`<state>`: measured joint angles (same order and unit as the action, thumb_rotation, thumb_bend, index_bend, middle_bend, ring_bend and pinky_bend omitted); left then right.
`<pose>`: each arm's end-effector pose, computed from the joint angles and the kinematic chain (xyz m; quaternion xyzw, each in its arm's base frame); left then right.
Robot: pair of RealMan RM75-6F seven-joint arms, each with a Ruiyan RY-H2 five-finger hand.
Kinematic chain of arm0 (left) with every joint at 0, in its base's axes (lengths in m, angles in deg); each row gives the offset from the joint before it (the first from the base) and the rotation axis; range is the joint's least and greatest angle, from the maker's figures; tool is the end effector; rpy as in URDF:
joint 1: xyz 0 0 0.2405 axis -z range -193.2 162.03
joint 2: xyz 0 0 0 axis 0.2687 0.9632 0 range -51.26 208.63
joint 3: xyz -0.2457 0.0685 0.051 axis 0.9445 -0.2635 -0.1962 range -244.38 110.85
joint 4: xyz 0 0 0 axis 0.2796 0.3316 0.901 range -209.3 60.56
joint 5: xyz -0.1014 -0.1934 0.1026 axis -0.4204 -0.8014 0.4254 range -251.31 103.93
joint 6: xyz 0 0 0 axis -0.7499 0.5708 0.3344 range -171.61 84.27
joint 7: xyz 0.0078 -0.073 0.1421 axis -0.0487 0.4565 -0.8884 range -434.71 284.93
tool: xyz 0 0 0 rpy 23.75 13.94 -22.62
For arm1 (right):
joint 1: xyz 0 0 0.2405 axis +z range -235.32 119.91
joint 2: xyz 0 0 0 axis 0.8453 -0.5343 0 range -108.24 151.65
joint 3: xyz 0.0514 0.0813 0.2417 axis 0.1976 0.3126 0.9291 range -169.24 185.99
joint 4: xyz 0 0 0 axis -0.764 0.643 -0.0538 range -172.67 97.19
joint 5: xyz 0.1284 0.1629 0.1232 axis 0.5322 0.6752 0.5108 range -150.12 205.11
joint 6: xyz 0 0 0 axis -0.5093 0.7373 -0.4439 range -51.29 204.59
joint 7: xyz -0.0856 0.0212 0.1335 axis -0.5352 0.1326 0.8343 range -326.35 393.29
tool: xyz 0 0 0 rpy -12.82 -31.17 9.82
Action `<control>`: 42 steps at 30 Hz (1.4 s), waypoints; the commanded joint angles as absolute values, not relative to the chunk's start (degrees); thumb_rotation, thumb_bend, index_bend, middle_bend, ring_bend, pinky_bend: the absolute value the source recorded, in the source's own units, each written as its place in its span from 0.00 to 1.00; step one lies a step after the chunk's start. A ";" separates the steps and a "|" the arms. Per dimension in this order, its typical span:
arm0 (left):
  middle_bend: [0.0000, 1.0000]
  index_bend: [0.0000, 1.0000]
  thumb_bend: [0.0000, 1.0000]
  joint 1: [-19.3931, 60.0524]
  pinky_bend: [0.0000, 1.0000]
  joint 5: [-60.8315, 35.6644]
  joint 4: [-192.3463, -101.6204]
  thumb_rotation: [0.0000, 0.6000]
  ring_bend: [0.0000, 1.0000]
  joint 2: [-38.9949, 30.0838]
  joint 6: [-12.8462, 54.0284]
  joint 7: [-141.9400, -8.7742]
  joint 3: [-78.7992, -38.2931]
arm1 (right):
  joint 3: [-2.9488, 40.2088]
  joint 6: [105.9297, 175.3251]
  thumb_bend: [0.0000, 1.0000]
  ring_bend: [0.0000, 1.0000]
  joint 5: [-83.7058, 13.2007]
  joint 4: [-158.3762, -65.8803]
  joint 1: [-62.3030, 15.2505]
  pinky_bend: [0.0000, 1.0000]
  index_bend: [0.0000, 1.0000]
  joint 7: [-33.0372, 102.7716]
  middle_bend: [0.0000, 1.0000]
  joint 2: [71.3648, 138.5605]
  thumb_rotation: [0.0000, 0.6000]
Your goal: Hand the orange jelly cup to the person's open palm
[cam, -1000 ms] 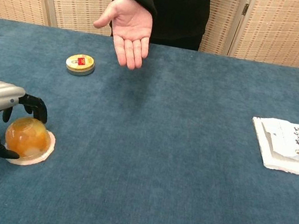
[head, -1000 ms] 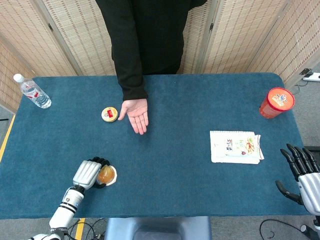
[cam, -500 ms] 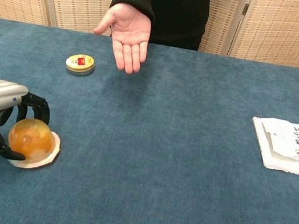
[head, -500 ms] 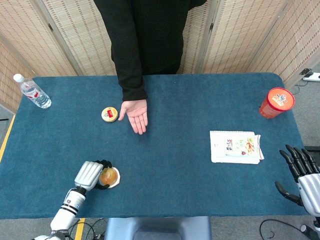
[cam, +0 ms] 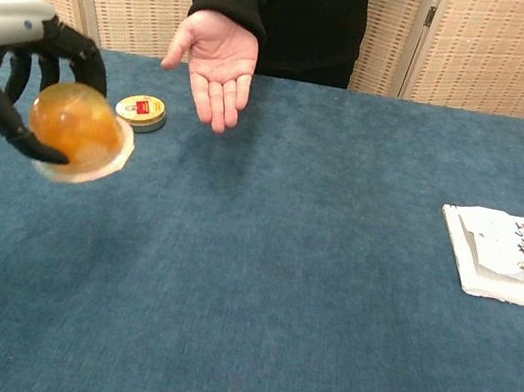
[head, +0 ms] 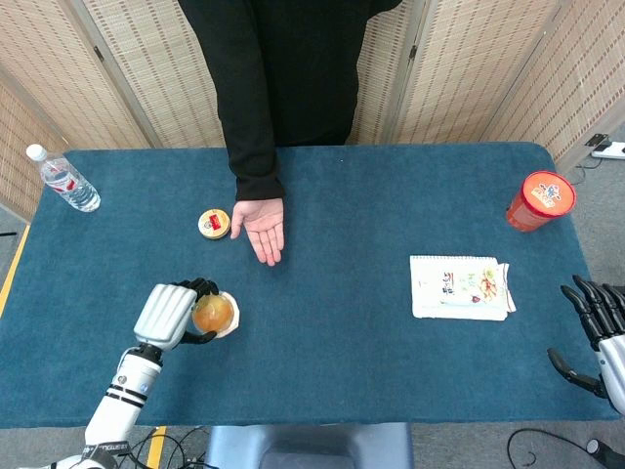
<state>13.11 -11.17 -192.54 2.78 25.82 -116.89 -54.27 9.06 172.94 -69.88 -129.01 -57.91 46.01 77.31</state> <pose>-0.1163 0.2842 0.0333 -0.7040 -0.3657 -0.3817 0.4742 -0.3193 -0.1592 0.1905 0.6031 -0.3470 0.4588 0.5526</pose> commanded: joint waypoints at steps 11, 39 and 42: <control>0.68 0.59 0.16 36.70 0.61 -39.55 -190.39 1.00 0.51 6.52 12.58 -124.72 -41.13 | 9.12 168.50 0.24 0.00 -67.86 -129.71 -56.21 0.00 0.00 45.66 0.00 76.47 1.00; 0.27 0.19 0.16 46.11 0.22 -17.84 -160.89 1.00 0.11 5.61 -3.56 -101.61 -47.54 | 11.78 163.42 0.24 0.00 -60.84 -131.54 -54.20 0.00 0.00 40.88 0.00 77.59 1.00; 0.16 0.10 0.15 46.47 0.19 -19.77 -162.80 1.00 0.04 7.17 -3.11 -102.41 -48.19 | 11.81 162.75 0.24 0.00 -60.65 -131.54 -53.89 0.00 0.00 40.99 0.00 77.52 1.00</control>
<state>46.18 -18.38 -161.53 6.22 -3.32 -101.86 -47.85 11.80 162.87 -60.70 -131.54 -53.97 40.95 77.55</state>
